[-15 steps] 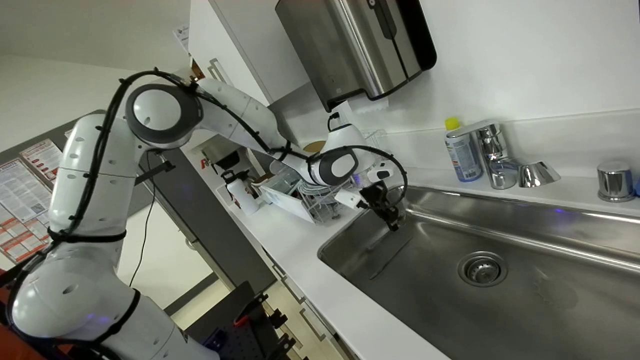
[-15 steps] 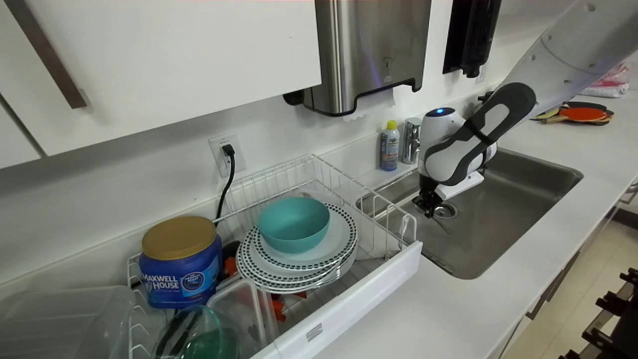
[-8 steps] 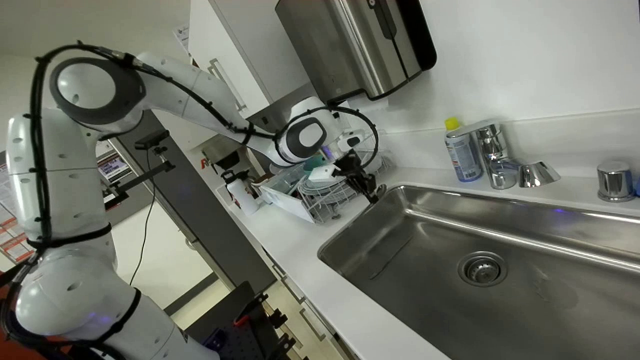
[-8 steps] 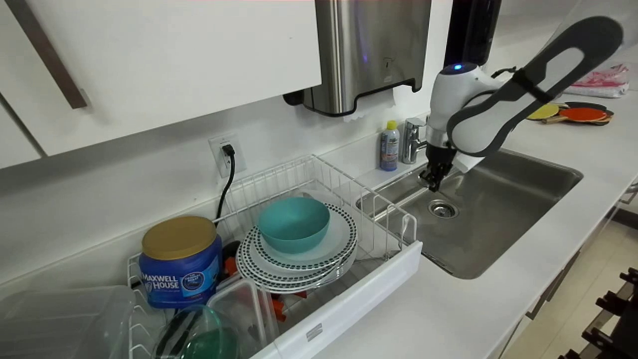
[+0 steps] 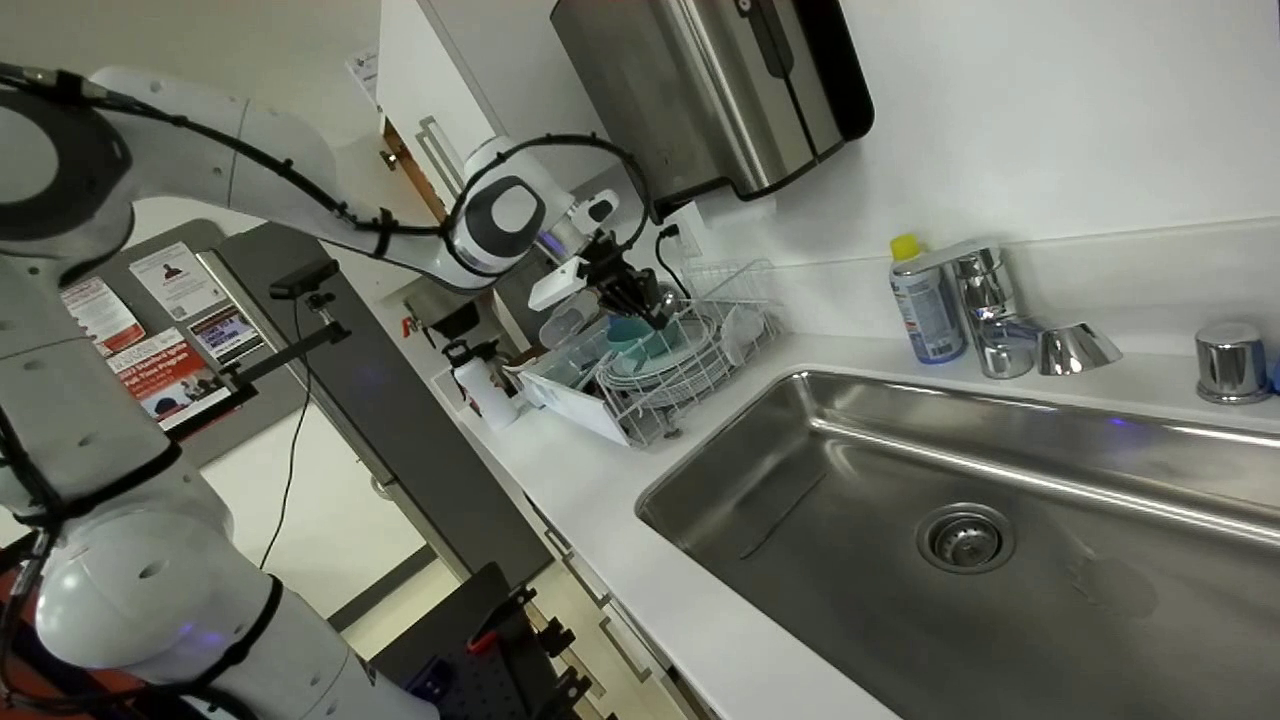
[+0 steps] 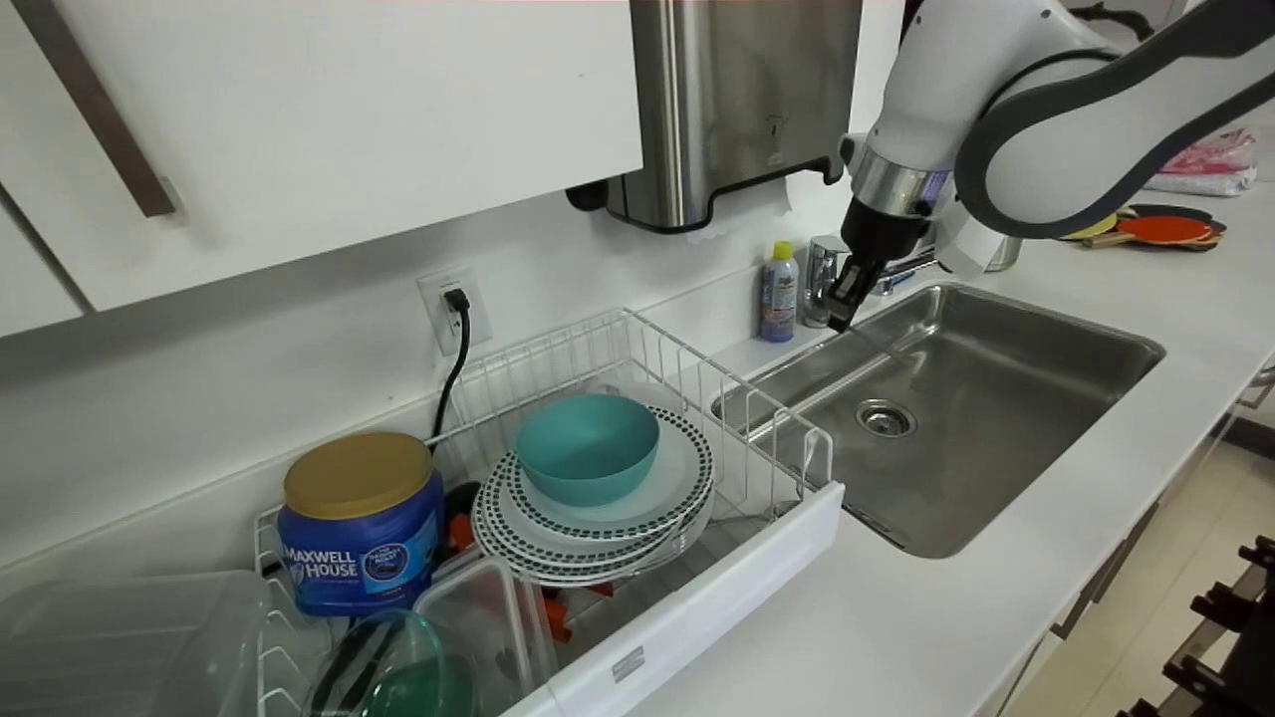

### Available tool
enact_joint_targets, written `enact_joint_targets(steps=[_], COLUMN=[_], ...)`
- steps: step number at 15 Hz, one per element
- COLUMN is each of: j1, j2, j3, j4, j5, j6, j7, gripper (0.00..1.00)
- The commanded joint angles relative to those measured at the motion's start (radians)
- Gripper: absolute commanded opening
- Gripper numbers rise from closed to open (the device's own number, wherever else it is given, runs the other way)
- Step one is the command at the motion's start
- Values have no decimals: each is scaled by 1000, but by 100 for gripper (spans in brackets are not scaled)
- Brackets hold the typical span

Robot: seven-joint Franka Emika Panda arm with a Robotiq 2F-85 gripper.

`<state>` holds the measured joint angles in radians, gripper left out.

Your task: Move the spoon from the sink to the blue bowl in the dish drainer

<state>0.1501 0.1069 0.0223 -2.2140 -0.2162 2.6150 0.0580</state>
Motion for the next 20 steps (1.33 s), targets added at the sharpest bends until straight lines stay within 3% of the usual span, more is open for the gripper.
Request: enact_joint_targets(steps=[1, 3, 4, 9, 10, 12, 20], j1=[9, 19, 7, 16, 15, 26, 35], j2=[-87, -74, -60, -57, -57, -38, 109], j3=[77, 109, 100, 115, 114, 131, 287], j4=[-31, -14, -6, -7, -7, 29, 223], j5=[58, 69, 47, 49, 49, 78, 484], j6=[-19, -35, -8, -11, -11, 9, 215], j7=[-91, -113, -73, -79, -80, -107, -472], gripper=[2, 2, 8, 8, 2, 2, 2])
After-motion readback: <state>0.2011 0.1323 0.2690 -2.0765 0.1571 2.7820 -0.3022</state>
